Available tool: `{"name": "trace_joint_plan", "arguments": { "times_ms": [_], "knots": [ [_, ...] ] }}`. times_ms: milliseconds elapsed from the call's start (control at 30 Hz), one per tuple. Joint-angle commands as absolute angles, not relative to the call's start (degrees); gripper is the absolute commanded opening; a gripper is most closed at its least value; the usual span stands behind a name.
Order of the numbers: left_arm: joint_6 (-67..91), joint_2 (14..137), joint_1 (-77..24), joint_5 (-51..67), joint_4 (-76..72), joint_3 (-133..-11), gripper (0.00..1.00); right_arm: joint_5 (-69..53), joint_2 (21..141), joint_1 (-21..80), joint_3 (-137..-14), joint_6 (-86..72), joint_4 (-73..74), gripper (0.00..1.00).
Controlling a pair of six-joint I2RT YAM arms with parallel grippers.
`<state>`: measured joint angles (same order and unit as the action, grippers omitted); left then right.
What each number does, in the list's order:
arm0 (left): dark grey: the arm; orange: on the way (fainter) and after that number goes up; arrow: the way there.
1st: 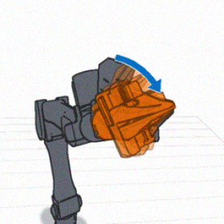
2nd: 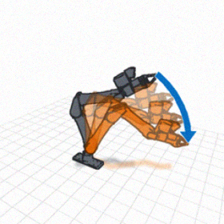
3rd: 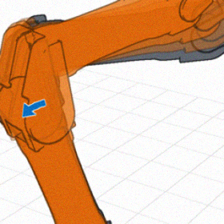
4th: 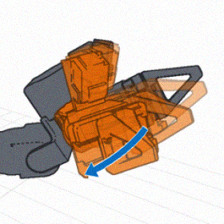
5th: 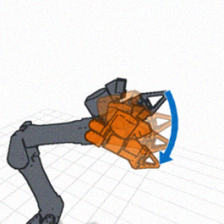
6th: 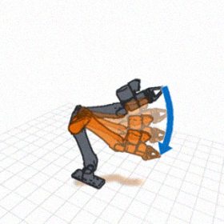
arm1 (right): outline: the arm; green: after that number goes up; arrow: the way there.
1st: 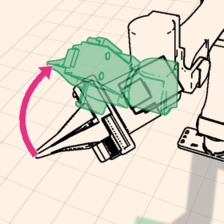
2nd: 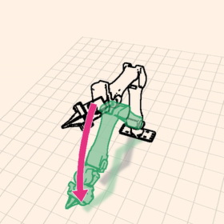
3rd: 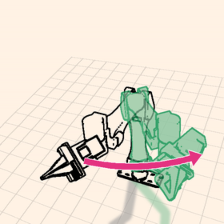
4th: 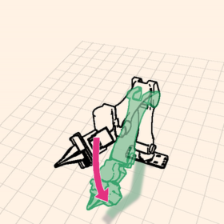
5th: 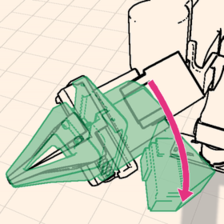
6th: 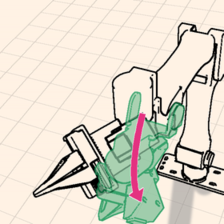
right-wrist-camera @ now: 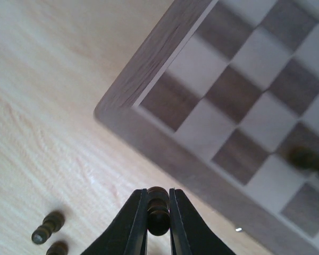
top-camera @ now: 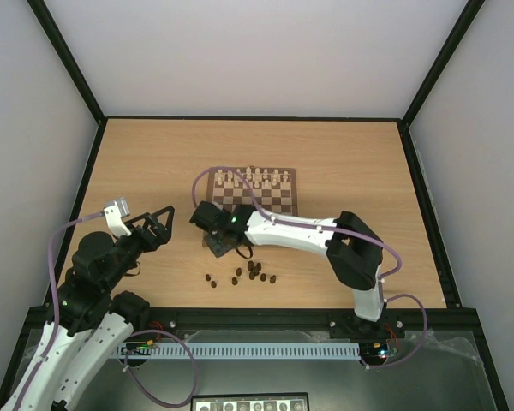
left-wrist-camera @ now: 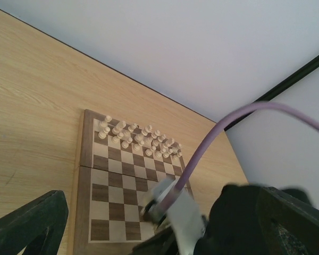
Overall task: Set up the chess pieces on the board
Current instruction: Pick up the chess piece at the center of the board, then place the chess piece on the chessboard.
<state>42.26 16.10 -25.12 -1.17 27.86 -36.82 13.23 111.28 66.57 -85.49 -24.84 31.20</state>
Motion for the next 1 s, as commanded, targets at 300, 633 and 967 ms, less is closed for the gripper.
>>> {"name": "trace_joint_plan", "arguments": {
  "times_ms": [300, 633, 967],
  "knots": [
    [41.8, 15.6, -25.31, -1.72, 27.34, -36.61, 0.99, 14.88, 111.02, 56.66, -92.55, -21.33, 35.53, 0.13],
    [41.69, 15.98, -25.31, -1.71, 26.81, -36.38, 1.0, 13.55, 115.21, 54.83, -92.37, -20.74, 34.56, 0.12],
    [41.6, 15.89, -25.31, -1.85, 26.9, -36.32, 1.0, 13.27, 117.11, 54.84, -91.63, -20.93, 34.06, 0.12]
  ]
}}
